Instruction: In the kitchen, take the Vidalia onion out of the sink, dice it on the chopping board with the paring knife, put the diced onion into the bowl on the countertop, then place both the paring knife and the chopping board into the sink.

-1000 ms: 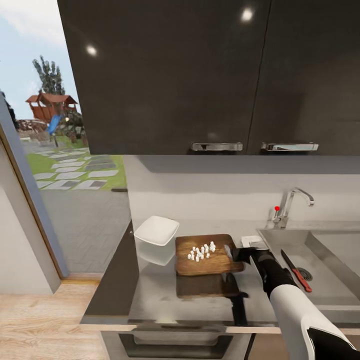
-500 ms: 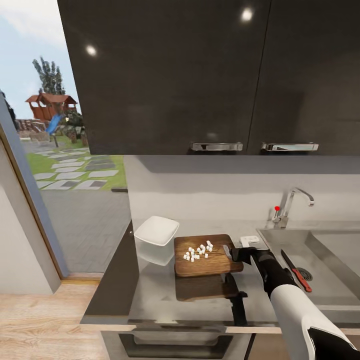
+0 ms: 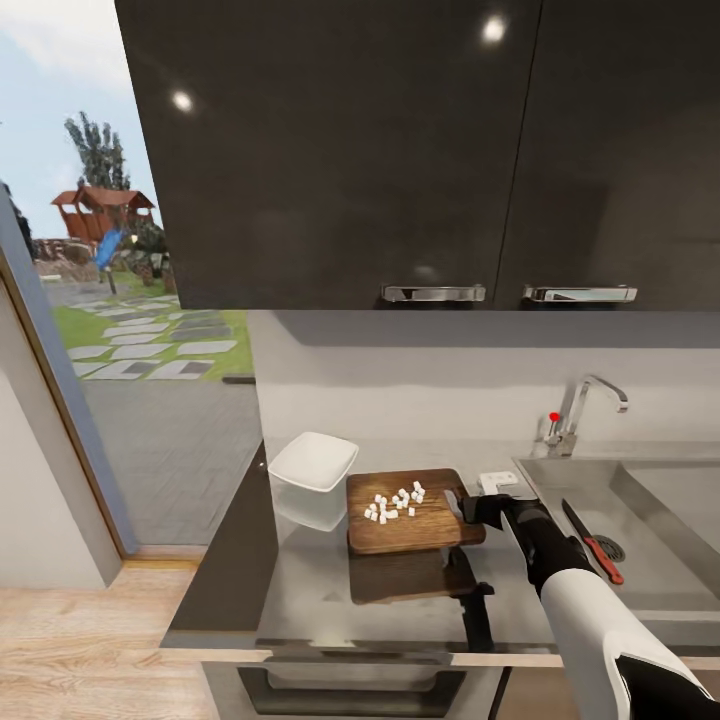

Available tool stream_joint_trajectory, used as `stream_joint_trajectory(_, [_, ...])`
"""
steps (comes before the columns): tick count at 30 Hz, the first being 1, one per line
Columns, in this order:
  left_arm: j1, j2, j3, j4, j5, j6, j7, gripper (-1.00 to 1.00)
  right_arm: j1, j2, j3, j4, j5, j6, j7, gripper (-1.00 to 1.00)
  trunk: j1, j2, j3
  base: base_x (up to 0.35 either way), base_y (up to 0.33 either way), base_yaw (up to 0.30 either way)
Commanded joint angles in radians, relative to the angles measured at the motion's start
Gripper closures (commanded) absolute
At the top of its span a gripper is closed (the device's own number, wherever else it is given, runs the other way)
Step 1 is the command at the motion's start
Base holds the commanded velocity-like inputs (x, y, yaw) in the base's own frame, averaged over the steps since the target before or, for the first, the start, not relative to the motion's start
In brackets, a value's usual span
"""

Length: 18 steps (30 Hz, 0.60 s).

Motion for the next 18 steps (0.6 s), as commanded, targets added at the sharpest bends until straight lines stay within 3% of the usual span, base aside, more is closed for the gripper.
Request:
stream_joint_trajectory(1, [-0.001, -0.001, -0.009, 0.004, 0.007, -0.007, 0.001, -1.0, 0.0, 0.001, -0.006, -0.002, 0.01, 0.003, 0.012, 1.0, 0.0, -0.001, 0.0, 0.0, 0.0, 0.0])
stream_joint_trajectory(18, [-0.001, -0.001, -0.009, 0.004, 0.007, -0.007, 0.001, -1.0, 0.0, 0.002, -0.004, -0.002, 0.012, 0.018, 0.037, 1.0, 0.0, -0.001, 0.0, 0.0, 0.0, 0.0])
